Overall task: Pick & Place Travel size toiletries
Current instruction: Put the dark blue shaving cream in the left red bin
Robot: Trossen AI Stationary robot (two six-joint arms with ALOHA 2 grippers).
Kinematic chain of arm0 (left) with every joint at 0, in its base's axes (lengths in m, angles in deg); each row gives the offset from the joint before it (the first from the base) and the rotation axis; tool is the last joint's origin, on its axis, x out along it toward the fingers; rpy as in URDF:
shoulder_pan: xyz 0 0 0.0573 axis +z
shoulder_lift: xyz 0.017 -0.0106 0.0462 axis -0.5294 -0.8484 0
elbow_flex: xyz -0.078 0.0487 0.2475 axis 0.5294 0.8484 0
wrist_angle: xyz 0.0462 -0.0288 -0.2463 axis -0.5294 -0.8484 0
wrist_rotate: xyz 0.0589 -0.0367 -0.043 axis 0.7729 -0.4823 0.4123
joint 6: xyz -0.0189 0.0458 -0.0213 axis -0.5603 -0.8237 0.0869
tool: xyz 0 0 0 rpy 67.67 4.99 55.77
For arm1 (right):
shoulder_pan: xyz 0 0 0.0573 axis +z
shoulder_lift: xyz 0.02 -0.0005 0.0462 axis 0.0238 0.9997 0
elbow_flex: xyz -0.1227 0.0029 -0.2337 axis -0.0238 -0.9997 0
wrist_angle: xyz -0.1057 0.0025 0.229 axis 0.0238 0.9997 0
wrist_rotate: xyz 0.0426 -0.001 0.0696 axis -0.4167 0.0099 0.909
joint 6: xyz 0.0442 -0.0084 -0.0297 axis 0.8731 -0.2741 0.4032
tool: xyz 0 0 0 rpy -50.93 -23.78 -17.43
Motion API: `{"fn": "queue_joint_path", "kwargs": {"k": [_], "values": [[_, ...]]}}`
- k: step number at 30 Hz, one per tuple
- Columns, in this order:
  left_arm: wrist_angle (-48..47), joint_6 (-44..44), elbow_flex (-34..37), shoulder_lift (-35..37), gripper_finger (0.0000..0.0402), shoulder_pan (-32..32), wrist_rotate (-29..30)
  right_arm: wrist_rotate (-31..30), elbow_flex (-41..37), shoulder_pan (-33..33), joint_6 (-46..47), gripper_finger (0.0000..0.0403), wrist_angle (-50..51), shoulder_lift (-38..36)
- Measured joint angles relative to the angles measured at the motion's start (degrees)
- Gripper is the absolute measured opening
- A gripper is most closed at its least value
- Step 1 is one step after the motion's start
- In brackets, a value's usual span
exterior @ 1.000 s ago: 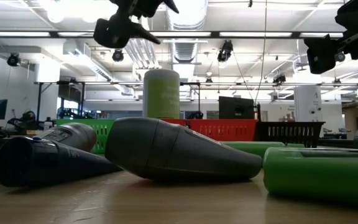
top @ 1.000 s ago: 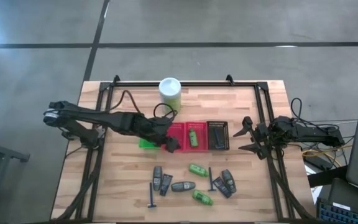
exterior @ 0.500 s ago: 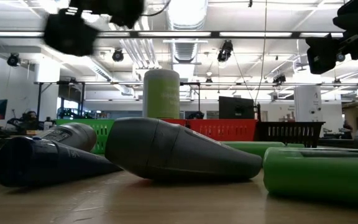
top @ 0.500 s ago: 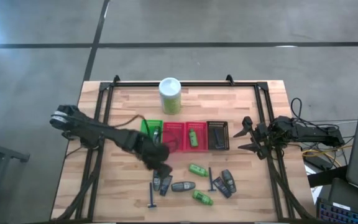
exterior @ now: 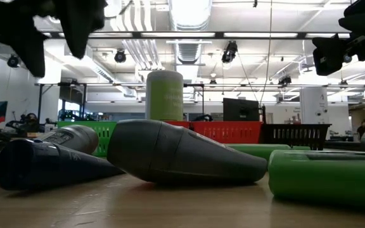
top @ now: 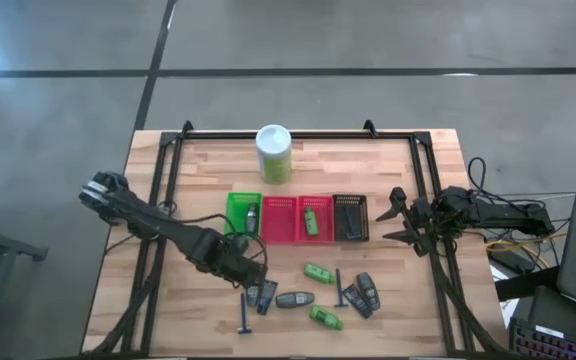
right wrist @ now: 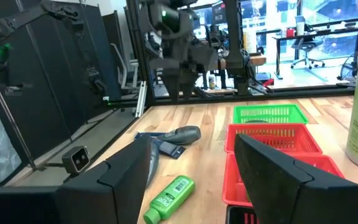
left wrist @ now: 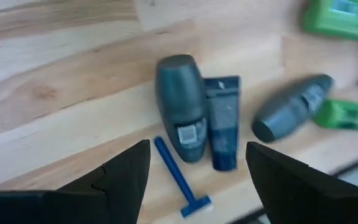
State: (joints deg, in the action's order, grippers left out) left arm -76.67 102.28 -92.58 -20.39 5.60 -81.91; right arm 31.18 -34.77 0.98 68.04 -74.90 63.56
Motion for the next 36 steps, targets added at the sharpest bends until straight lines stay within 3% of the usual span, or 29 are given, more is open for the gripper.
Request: {"fn": "queue_joint_path", "kwargs": {"k": [9,17,25,36], "values": [[1.47,1.51,-0.01,-6.12,0.0271,1.04,-0.67,0.0,0.0,-0.02,0.0,0.026,0.0,0.02],[13.18,-4.78,-4.94,-9.64,0.0271,0.65,-1.13,0.01,0.0,-0.02,0.0,0.0284,-0.02,0.07],[9.18,-8.19,-12.06,-19.9,0.0271,0.49,-10.8,0.0,0.0,-0.01,0.0,0.0309,-0.02,0.04],[3.13,-7.91,-19.28,-27.07,0.0271,-0.28,-11.08,0.0,0.0,-0.02,0.0,0.0339,-0.02,0.05]]}}
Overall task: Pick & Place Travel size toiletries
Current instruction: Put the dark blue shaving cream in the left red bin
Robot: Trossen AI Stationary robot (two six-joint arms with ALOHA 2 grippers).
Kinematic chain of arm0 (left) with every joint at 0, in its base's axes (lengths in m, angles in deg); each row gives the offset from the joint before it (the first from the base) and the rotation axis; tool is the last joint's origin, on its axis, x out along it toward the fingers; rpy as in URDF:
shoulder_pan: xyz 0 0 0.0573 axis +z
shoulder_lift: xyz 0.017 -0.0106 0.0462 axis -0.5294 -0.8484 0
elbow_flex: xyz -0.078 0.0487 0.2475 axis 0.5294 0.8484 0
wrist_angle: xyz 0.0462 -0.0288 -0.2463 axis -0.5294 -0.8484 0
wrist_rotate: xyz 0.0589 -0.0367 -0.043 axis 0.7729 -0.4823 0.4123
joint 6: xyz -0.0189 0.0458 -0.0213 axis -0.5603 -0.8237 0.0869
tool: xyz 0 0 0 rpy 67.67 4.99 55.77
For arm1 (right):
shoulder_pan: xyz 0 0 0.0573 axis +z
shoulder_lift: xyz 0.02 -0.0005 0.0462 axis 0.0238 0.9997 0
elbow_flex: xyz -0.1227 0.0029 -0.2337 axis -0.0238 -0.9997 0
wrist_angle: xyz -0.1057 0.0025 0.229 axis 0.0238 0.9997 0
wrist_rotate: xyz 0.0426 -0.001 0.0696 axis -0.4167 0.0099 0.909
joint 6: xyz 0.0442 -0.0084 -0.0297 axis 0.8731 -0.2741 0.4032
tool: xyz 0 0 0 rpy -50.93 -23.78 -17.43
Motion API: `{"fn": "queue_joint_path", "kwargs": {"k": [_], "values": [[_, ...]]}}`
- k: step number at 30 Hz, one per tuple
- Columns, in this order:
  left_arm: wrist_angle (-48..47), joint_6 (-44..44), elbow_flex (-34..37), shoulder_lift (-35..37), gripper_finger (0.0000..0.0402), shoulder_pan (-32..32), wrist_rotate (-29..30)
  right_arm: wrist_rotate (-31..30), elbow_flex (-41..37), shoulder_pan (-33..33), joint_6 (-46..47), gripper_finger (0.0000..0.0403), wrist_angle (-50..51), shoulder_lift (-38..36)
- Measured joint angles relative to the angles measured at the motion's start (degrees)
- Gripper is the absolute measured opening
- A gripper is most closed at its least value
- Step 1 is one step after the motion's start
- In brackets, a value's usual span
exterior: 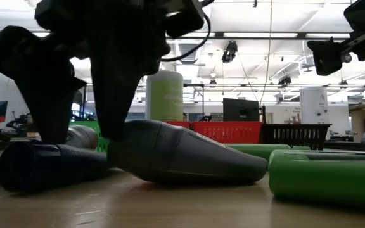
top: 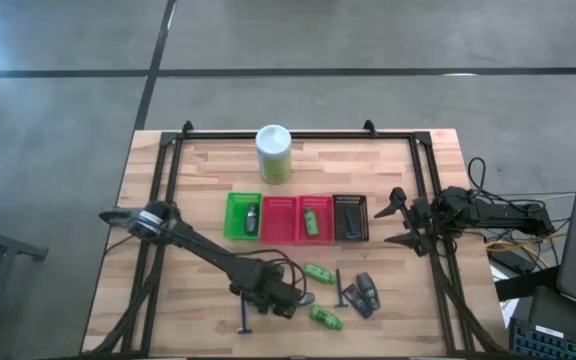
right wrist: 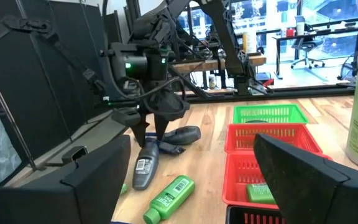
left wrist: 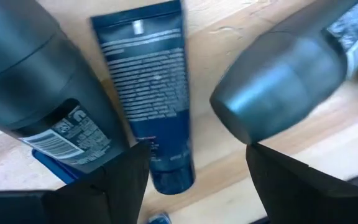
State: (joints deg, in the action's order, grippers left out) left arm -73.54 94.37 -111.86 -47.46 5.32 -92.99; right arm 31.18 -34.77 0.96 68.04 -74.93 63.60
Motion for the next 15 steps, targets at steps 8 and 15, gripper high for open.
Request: {"fn": "queue_joint_path", "kwargs": {"k": [8,15], "values": [[-3.95,2.33,0.48,-0.96,0.0271,-0.38,-0.98,0.02,0.0,0.0,0.0,0.0357,0.02,-0.01],[-4.11,2.13,0.48,-0.96,0.0264,-0.36,-0.77,0.0,0.0,0.0,0.0,0.0352,0.0,-0.01]]}}
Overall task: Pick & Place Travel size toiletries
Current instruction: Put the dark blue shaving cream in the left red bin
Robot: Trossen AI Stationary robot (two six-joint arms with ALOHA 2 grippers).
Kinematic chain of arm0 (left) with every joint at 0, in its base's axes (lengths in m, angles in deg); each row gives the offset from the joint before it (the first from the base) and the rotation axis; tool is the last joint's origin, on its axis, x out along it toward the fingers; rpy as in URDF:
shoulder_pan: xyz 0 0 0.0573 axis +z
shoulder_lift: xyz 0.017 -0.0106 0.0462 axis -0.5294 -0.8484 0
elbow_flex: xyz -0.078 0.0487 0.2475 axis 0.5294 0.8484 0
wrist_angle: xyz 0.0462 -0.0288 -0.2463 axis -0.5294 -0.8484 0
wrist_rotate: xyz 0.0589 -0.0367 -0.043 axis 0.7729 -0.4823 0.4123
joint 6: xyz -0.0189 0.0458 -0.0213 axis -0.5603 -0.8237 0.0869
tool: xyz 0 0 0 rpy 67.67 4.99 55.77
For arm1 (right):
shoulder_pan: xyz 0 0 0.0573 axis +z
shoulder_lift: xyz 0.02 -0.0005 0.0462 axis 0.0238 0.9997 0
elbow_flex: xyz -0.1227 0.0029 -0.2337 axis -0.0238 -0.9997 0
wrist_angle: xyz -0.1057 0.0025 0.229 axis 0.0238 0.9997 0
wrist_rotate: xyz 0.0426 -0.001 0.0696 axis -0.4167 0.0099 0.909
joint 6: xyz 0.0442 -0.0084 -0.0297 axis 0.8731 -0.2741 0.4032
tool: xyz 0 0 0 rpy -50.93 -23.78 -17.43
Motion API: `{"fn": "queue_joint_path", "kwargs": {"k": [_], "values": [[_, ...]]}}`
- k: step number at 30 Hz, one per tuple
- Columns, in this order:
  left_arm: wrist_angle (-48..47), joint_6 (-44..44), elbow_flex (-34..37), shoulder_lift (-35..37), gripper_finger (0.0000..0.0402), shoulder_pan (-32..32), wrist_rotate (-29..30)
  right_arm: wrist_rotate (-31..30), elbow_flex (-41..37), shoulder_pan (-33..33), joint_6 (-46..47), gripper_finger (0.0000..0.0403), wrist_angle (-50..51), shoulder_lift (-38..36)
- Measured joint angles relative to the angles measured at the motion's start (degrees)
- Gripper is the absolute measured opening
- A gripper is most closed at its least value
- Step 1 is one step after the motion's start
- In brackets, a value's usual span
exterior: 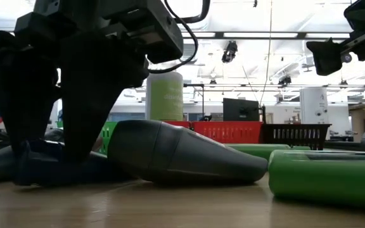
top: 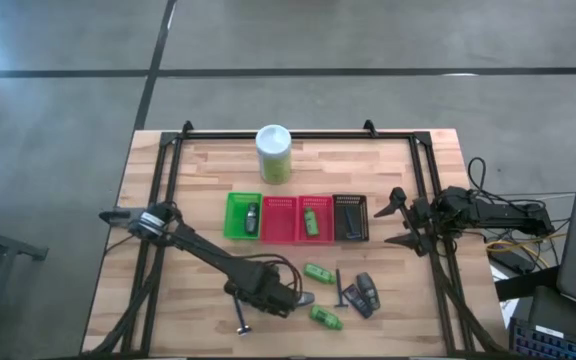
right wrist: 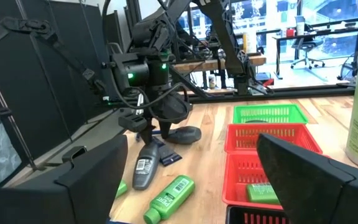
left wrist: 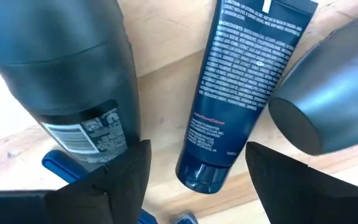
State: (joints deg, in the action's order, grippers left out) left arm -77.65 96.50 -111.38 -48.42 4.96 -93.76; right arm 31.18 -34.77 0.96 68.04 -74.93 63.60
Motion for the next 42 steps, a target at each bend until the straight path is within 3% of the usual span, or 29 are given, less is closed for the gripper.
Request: {"fn": "queue_joint_path", "kwargs": {"k": [7,22,36,42], "values": [[1.95,-1.57,0.0,-0.02,0.0242,0.0,2.12,0.02,0.0,0.0,0.0,0.0331,0.0,0.0],[2.21,-9.25,1.18,-0.07,0.0241,-1.06,0.31,0.0,0.0,0.02,0.0,0.0289,0.0,0.0],[2.07,-18.37,1.55,-0.07,0.0241,-1.44,4.4,0.0,0.0,0.0,0.0,0.0253,0.0,0.04],[2.07,-20.22,1.77,-0.07,0.0236,-1.48,2.18,0.0,0.0,0.02,0.0,0.0238,0.0,0.04]]}}
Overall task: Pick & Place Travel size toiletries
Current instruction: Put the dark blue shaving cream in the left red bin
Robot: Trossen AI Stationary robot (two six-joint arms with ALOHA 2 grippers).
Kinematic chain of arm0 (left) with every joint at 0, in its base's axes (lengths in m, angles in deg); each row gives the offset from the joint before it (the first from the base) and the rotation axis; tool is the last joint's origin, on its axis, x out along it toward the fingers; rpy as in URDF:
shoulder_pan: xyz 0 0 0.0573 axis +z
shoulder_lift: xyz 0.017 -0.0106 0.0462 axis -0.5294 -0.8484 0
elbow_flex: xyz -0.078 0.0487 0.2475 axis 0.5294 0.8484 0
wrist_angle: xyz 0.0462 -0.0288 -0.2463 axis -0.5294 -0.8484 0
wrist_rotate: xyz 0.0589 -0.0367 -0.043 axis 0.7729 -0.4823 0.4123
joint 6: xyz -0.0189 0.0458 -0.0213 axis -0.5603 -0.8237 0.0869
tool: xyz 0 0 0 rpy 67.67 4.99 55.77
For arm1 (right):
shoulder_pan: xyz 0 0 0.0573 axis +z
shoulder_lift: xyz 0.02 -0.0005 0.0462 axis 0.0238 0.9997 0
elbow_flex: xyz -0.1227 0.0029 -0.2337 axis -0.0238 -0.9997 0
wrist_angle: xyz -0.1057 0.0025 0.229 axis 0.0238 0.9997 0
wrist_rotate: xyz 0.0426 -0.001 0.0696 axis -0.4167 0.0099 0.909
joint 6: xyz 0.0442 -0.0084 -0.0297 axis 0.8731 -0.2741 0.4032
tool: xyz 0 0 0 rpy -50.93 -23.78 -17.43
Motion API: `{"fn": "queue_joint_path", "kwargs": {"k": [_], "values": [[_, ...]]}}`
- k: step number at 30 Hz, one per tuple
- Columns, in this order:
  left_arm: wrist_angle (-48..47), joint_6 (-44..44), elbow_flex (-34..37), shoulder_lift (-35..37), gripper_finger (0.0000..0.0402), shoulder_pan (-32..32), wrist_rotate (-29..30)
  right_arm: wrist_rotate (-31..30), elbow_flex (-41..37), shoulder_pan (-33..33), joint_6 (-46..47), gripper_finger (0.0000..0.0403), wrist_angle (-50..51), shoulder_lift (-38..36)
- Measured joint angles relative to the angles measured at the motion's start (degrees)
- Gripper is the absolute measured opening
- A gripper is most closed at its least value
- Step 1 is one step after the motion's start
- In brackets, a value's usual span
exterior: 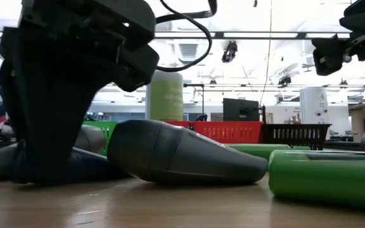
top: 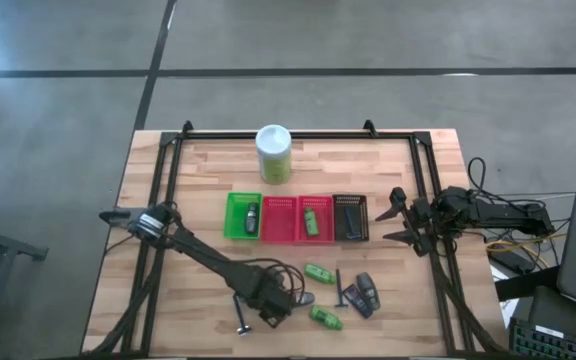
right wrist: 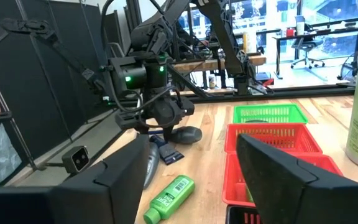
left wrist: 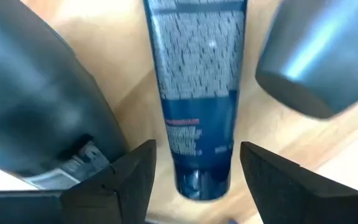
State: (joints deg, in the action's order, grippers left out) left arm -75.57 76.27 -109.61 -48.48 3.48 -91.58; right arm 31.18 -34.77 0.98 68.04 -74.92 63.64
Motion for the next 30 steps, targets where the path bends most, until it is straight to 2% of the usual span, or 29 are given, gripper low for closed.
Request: {"fn": "queue_joint_path", "kwargs": {"k": [6,12,23,30], "values": [[0.0,-2.57,0.0,0.0,0.0193,-0.02,-0.69,0.0,0.0,0.0,0.0,0.0226,0.0,0.0],[0.0,-3.33,0.0,0.0,0.0152,-0.01,2.79,0.01,0.0,-0.01,0.0,0.0221,0.0,-0.02],[-0.06,-5.08,0.0,1.26,0.0147,-0.01,2.76,0.02,0.0,-0.01,0.0,0.0249,0.0,-0.02],[-3.75,-1.72,0.0,8.02,0.0147,0.63,8.66,0.01,0.0,0.0,0.0,0.0271,0.01,-0.02]]}}
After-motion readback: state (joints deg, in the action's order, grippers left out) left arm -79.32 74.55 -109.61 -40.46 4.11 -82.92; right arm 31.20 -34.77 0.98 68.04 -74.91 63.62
